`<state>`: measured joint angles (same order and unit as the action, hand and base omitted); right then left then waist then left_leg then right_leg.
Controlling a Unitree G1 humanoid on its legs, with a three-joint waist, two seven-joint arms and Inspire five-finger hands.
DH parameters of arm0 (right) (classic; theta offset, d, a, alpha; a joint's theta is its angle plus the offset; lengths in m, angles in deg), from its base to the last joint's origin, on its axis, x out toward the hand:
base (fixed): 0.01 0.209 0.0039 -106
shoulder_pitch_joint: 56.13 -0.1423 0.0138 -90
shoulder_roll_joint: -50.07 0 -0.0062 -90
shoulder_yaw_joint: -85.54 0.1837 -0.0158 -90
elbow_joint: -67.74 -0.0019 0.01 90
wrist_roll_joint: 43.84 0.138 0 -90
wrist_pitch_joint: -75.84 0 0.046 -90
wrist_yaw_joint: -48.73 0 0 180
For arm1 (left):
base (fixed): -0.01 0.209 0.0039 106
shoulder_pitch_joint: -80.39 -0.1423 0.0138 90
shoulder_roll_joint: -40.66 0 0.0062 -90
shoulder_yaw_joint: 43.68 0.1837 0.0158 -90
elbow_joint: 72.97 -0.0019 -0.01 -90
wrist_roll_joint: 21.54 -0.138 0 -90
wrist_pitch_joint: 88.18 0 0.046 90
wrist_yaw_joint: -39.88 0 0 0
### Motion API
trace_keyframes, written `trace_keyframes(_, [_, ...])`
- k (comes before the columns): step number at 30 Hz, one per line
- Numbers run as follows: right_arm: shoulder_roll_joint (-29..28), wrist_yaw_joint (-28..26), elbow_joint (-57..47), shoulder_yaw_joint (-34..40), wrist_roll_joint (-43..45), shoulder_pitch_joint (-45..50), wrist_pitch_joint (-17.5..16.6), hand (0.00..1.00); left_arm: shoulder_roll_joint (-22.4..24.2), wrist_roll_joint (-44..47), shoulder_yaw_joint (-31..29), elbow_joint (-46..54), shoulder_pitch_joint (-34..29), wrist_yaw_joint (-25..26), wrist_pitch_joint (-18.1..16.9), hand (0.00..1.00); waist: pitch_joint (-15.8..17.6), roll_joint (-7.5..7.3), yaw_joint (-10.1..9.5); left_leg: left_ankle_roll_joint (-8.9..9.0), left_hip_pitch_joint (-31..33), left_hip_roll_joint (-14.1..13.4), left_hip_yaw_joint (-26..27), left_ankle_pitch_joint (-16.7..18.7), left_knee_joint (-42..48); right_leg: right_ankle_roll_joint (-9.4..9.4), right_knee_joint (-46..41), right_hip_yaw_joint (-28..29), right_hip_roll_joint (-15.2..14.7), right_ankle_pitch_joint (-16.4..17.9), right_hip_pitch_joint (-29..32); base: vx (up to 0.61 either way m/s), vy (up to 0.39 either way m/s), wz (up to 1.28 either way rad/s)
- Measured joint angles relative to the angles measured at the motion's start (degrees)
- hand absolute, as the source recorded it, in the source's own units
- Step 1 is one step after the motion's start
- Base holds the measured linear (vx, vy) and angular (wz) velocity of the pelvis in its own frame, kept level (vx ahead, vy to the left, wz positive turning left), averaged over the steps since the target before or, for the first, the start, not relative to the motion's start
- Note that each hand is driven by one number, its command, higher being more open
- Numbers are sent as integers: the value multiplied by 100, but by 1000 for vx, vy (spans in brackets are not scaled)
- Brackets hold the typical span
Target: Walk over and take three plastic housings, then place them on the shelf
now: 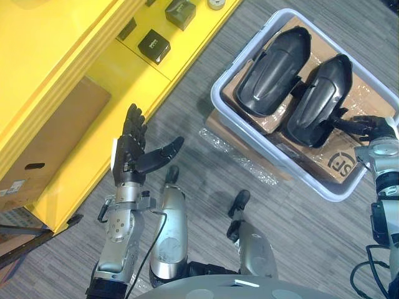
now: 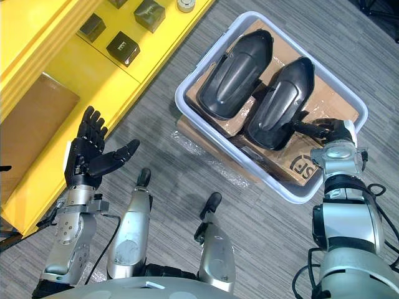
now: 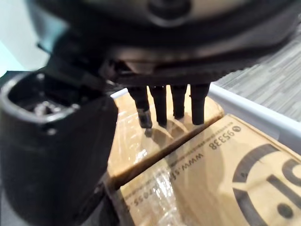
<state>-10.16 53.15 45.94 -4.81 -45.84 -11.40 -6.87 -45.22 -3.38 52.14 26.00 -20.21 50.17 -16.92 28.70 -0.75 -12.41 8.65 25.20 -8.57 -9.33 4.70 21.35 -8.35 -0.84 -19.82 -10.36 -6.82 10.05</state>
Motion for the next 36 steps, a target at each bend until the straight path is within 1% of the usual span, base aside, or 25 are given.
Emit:
trace_keyframes(2, [6, -9, 88, 43, -83, -54, 107, 0, 4, 57, 12, -32, 0, -2, 0, 100, 1, 4, -2, 14, -40, -1, -14, -48, -80, 7, -2, -17, 2, 4, -7, -9, -24, 5])
trace_keyframes(3, [-17, -55, 115, 41, -116, -47, 230, 0, 17, 169, 13, -36, 1, -27, -6, 100, 1, 17, -5, 17, -56, -2, -19, -60, -99, 13, -6, -22, 2, 8, -14, 0, 0, 0])
trace_keyframes(5, [-155, -92, 134, 42, -224, -40, 366, 0, 31, 203, 9, -36, 4, -56, -50, 100, 18, 55, -21, 17, -73, 5, -32, -114, -175, 14, -8, -44, -4, 9, -16, -6, -16, 6])
trace_keyframes(7, [-172, 17, 131, 70, -220, -36, 374, 0, 53, 205, 8, -35, -5, -105, -121, 100, 28, 84, -55, 16, -73, 6, -44, -137, -195, 15, -11, -61, -4, 10, -18, -14, -11, 6])
trace_keyframes(10, [-174, 103, 130, 351, -205, -48, 362, 0, 72, 205, 10, -32, 3, -199, -134, 100, 25, 91, -93, 21, -90, 5, -55, -172, -241, 19, -20, -83, -4, 12, -30, -26, -7, 5])
trace_keyframes(13, [-301, 236, 178, 643, -205, -39, 358, 0, 73, 204, 20, -32, -17, -241, -134, 100, 25, 90, -128, 29, -147, 0, -55, -195, -281, 24, -21, -81, -1, 15, -67, 0, 0, 0])
trace_keyframes(16, [-366, 387, 149, 654, -212, 164, 275, 0, 69, 199, 28, 34, -14, -241, -134, 100, 22, 83, -133, 30, -197, -5, -55, -194, -285, 37, -21, -82, 4, 22, -124, 0, 0, 0])
trace_keyframes(20, [-485, 527, -7, 672, -211, 406, -11, 0, 52, 198, 17, 57, -27, -236, -135, 100, 23, 52, -134, 31, -286, -46, -18, -194, -315, 51, -20, -42, 36, 24, -172, 1, -14, -5])
trace_keyframes(22, [-712, 658, -193, 692, -212, 611, -178, 0, -2, 197, 10, 78, -50, -272, -134, 100, 23, 13, -135, 42, -446, -100, 42, -198, -392, 79, -15, -6, 69, 42, -262, 14, -32, -11])
trace_keyframes(23, [-757, 699, -242, 692, -212, 663, -209, 0, -13, 194, 10, 89, -51, -286, -134, 100, 24, 5, -133, 42, -473, -111, 55, -198, -411, 84, -13, 5, 77, 45, -276, 10, -31, -10])
trace_keyframes(25, [-889, 799, -567, 691, -213, 896, -268, 0, -36, 172, -2, 198, -86, -311, -134, 100, 21, -63, -143, 63, -570, -159, 139, -207, -474, 91, -5, 90, 101, 45, -293, 14, -25, -18])
trace_keyframes(26, [-987, 821, -791, 690, -212, 1034, -260, 0, -67, 172, -23, 321, -125, -326, -134, 100, 20, -132, -137, 74, -617, -198, 196, -197, -474, 100, -2, 143, 126, 43, -303, 22, -23, -21])
trace_keyframes(27, [-1025, 846, -906, 689, -215, 1117, -260, 0, -89, 172, -22, 378, -125, -339, -134, 100, 21, -161, -135, 80, -636, -213, 206, -193, -477, 106, 1, 157, 140, 42, -311, 25, -27, -21])
trace_keyframes(28, [-1085, 896, -1130, 689, -215, 1285, -234, 0, -129, 171, -21, 488, -108, -375, -134, 100, 10, -226, -131, 83, -682, -236, 246, -191, -500, 114, 2, 206, 155, 39, -315, 16, -17, -13])
trace_keyframes(29, [-1107, 920, -1214, 689, -215, 1341, -211, 0, -142, 170, -26, 527, -108, -396, -134, 100, 8, -244, -128, 83, -702, -244, 270, -191, -509, 116, 2, 221, 158, 37, -318, 24, -14, -25])
trace_keyframes(30, [-1215, 1035, -1528, 690, -218, 1541, -138, 0, -172, 158, -61, 642, -111, -468, -134, 100, 8, -328, -113, 83, -833, -266, 366, -191, -562, 125, 2, 301, 160, 30, -356, 19, -6, -26])
trace_keyframes(32, [-1360, 1182, -1999, 689, -241, 1820, -78, 0, -174, 135, -81, 735, -89, -513, -133, 100, -19, -396, -27, 99, -974, -291, 451, -169, -572, 126, 5, 374, 164, 30, -443, 11, 2, -25])
trace_keyframes(33, [-1505, 1276, -2319, 689, -376, 1956, -3, 0, -176, 71, -114, 774, -50, -569, -124, 100, -74, -471, 40, 100, -1039, -312, 528, -140, -571, 126, 7, 456, 172, 30, -450, -4, 9, -32])
trace_keyframes(35, [-1677, 1391, -2732, 687, -591, 2130, 60, 0, -200, -93, -105, 781, 54, -664, -31, 100, -157, -569, 132, 109, -1123, -349, 648, -93, -551, 142, 12, 574, 189, 18, -457, -14, 10, -35])
trace_keyframes(36, [-1769, 1471, -2959, 685, -763, 2214, 121, 0, -261, -131, -76, 780, 162, -721, 125, 100, -215, -624, 171, 111, -1182, -373, 744, -62, -550, 152, 20, 647, 195, 9, -459, -24, 15, -34])
